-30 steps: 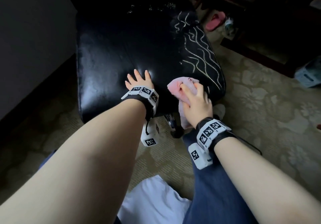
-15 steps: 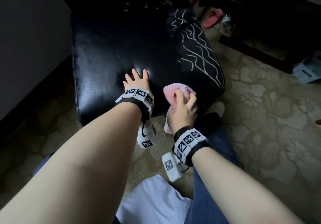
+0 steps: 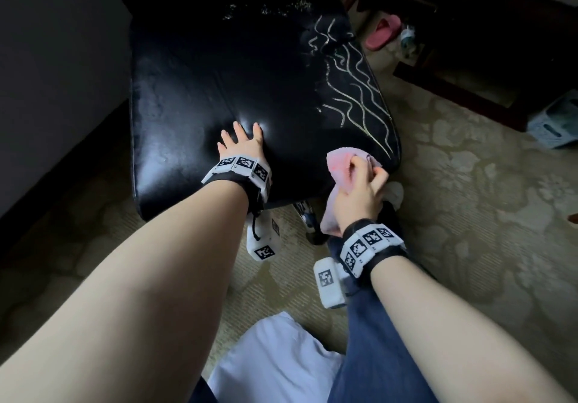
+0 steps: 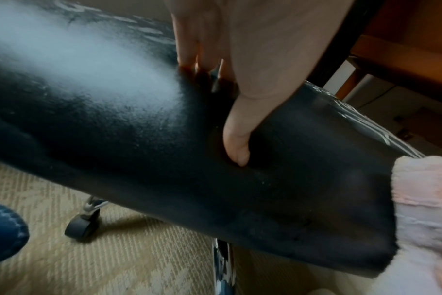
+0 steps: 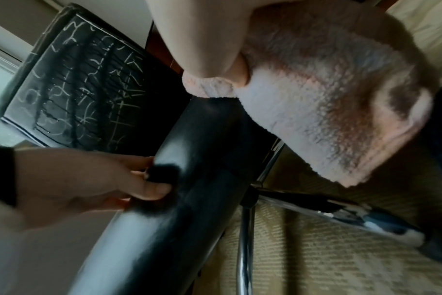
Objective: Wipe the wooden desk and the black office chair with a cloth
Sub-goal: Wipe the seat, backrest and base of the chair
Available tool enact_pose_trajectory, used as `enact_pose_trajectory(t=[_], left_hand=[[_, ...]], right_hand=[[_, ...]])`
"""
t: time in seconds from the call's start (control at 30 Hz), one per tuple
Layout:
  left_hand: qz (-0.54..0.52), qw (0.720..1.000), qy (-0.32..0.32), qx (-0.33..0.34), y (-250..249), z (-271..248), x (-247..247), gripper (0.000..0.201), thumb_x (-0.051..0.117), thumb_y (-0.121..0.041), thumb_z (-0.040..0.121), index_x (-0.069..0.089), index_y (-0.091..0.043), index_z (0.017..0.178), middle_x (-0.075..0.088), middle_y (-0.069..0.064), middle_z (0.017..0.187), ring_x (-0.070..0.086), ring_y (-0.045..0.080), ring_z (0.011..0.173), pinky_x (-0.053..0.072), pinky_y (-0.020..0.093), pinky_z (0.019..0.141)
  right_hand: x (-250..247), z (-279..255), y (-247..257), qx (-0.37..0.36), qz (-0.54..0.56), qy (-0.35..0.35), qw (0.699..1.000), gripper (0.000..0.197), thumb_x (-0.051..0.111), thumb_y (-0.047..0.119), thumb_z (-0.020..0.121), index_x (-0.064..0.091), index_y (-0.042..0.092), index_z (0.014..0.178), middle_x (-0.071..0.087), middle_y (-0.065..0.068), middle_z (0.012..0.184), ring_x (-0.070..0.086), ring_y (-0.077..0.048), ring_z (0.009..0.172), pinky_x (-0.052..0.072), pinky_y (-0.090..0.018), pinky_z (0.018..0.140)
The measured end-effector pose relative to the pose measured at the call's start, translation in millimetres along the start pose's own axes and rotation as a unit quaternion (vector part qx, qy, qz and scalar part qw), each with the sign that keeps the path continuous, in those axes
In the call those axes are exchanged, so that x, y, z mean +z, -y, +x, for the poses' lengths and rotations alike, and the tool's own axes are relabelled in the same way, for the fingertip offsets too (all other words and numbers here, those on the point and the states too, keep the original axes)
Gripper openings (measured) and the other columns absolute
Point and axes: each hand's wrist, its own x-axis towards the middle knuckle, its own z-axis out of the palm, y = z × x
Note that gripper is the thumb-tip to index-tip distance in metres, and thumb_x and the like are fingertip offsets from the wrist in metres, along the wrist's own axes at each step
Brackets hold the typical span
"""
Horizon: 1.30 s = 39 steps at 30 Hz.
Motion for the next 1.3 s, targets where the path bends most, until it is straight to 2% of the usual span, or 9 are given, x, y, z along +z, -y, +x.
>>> enact_pose_trajectory(t=[0.1,0.3,0.4,0.5,0.63,0.77,0.97,1.1,1.3], left_hand=[[0.001,1.0,0.012,0.005,1.6,1.3,-0.2,0.105,0.073,-0.025,0.079,-0.004,-0.022,0.151,-0.01,0.016,0.158,-0.005,0.041,0.144,0.006,0.048,0.116],[0.006,1.0,0.013,-0.012,3.1,2.8,-0.3,0.114,0.077,-0.021,0.074,-0.007,-0.025,0.15,-0.012,0.013,0.158,-0.006,0.041,0.144,0.005,0.05,0.117],[0.015,1.0,0.008,-0.007,8.2,4.8,0.9,0.125,0.085,-0.023,0.065,-0.006,-0.026,0.151,-0.011,0.013,0.158,-0.006,0.04,0.144,0.005,0.049,0.116],[0.007,1.0,0.005,-0.009,11.9,4.1,1.5,0.127,0.087,-0.022,0.062,-0.004,-0.028,0.151,-0.011,0.01,0.158,-0.006,0.037,0.144,0.006,0.047,0.116],[0.0,1.0,-0.002,-0.021,10.1,1.4,2.7,0.121,0.083,-0.017,0.067,-0.003,-0.029,0.151,-0.011,0.009,0.158,-0.007,0.036,0.145,0.004,0.046,0.116],[-0.003,0.999,-0.002,-0.035,1.2,-1.2,1.9,0.111,0.078,-0.016,0.073,0.0,-0.027,0.151,-0.011,0.01,0.158,-0.008,0.037,0.144,0.001,0.046,0.116],[-0.005,0.998,-0.024,-0.056,-7.2,2.6,6.5,0.076,0.05,-0.017,0.092,0.004,-0.024,0.152,-0.007,0.011,0.159,-0.006,0.036,0.145,0.0,0.049,0.116],[-0.01,0.998,-0.037,-0.046,-8.2,2.9,4.7,0.068,0.045,-0.016,0.097,0.005,-0.017,0.152,-0.005,0.016,0.158,-0.004,0.041,0.144,0.004,0.058,0.113],[-0.023,0.998,-0.042,-0.051,-4.0,-2.9,3.1,0.066,0.041,-0.017,0.099,0.004,-0.017,0.153,-0.008,0.015,0.158,-0.006,0.04,0.144,0.003,0.061,0.112]], right_hand=[[8.1,-13.0,13.0,0.009,-0.012,0.026,1.0,0.059,0.048,0.0,0.082,0.043,0.033,0.131,0.02,-0.007,0.144,0.041,-0.038,0.115,0.041,-0.05,0.095],[12.7,-22.5,4.0,-0.156,-0.102,0.106,0.977,0.057,0.061,0.008,0.078,0.048,0.031,0.129,0.026,-0.011,0.142,0.043,-0.036,0.109,0.04,-0.047,0.094],[-0.5,-10.1,-10.3,-0.186,-0.111,0.105,0.971,0.055,0.061,0.006,0.076,0.051,0.029,0.124,0.03,-0.011,0.136,0.044,-0.036,0.108,0.041,-0.051,0.093],[-11.7,5.4,-22.2,-0.13,-0.062,0.058,0.988,0.052,0.051,0.005,0.079,0.048,0.029,0.125,0.026,-0.009,0.135,0.047,-0.039,0.106,0.045,-0.05,0.089],[-24.3,28.6,-31.8,-0.036,0.006,-0.008,0.999,0.052,0.042,0.002,0.082,0.045,0.032,0.124,0.026,-0.006,0.136,0.047,-0.034,0.109,0.039,-0.031,0.084],[-29.7,47.1,-30.2,0.099,0.087,-0.052,0.99,0.056,0.031,0.007,0.075,0.04,0.047,0.113,0.026,0.001,0.132,0.046,-0.033,0.111,0.042,-0.048,0.095],[-32.5,45.2,-10.8,0.097,0.028,-0.012,0.995,0.062,0.031,0.003,0.071,0.04,0.041,0.119,0.025,0.0,0.132,0.045,-0.035,0.109,0.043,-0.049,0.09],[-12.1,9.0,17.7,-0.05,-0.094,0.064,0.992,0.064,0.047,0.0,0.07,0.041,0.032,0.125,0.023,-0.005,0.14,0.041,-0.036,0.109,0.041,-0.048,0.09],[-14.8,9.2,3.3,-0.148,-0.024,0.088,0.985,0.05,0.049,0.006,0.079,0.048,0.034,0.121,0.029,0.002,0.134,0.047,-0.028,0.109,0.044,-0.043,0.093]])
